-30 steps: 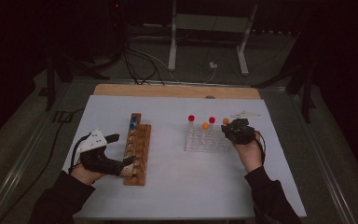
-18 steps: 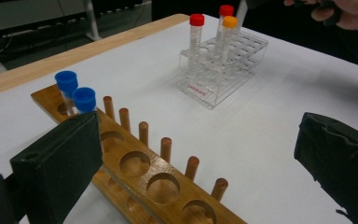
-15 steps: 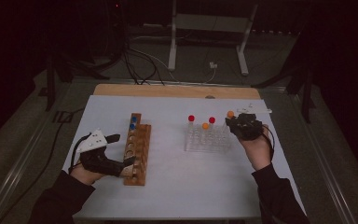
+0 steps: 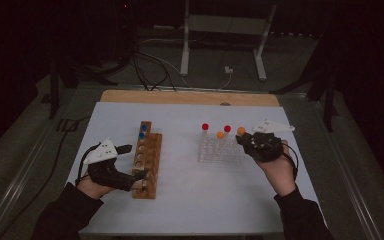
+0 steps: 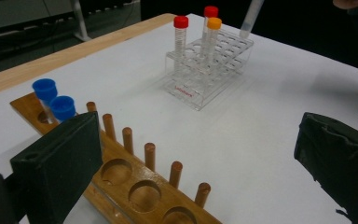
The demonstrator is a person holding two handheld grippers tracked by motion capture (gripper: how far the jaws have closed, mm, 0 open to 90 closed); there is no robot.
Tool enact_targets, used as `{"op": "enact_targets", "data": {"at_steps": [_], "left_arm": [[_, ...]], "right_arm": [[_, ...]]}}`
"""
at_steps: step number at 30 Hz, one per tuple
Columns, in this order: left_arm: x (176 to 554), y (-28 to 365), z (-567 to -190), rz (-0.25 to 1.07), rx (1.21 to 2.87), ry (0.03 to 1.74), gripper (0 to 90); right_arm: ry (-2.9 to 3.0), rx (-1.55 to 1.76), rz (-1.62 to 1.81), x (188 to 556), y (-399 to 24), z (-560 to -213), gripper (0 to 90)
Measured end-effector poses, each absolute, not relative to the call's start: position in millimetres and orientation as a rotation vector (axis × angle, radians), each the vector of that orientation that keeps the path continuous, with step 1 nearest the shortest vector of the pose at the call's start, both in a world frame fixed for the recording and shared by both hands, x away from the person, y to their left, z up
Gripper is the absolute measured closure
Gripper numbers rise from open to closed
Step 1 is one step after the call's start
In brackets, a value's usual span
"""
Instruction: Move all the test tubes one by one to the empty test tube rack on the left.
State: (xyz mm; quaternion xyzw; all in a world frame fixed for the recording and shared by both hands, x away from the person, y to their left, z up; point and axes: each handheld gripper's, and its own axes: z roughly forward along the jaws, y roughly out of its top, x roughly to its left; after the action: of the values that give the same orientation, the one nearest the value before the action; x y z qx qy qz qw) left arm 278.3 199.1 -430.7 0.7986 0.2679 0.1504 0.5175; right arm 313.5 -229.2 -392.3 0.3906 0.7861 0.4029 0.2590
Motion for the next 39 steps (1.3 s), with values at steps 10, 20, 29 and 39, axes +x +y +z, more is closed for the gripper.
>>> {"op": "enact_targets", "data": {"at_steps": [10, 20, 29, 39], "left_arm": [[276.6, 190.4, -427.7, 0.318, 1.934, 0.592, 1.8], [275.5, 174.2, -428.9, 0.264, 1.968, 0.536, 1.8], [272.4, 154.0, -425.0, 0.225, 1.986, 0.473, 2.2], [271.7, 128.8, -419.0, 0.196, 1.975, 0.401, 14.0]], "right_arm": [[2.273, 0.975, 1.096, 293.8, -205.9, -411.6, 74.7], [2.402, 0.868, 1.119, 280.6, -173.7, -425.9, 74.7], [2.490, 0.749, 1.157, 269.1, -141.8, -428.6, 74.7], [2.543, 0.667, 1.188, 259.7, -119.7, -429.5, 74.7]]}}
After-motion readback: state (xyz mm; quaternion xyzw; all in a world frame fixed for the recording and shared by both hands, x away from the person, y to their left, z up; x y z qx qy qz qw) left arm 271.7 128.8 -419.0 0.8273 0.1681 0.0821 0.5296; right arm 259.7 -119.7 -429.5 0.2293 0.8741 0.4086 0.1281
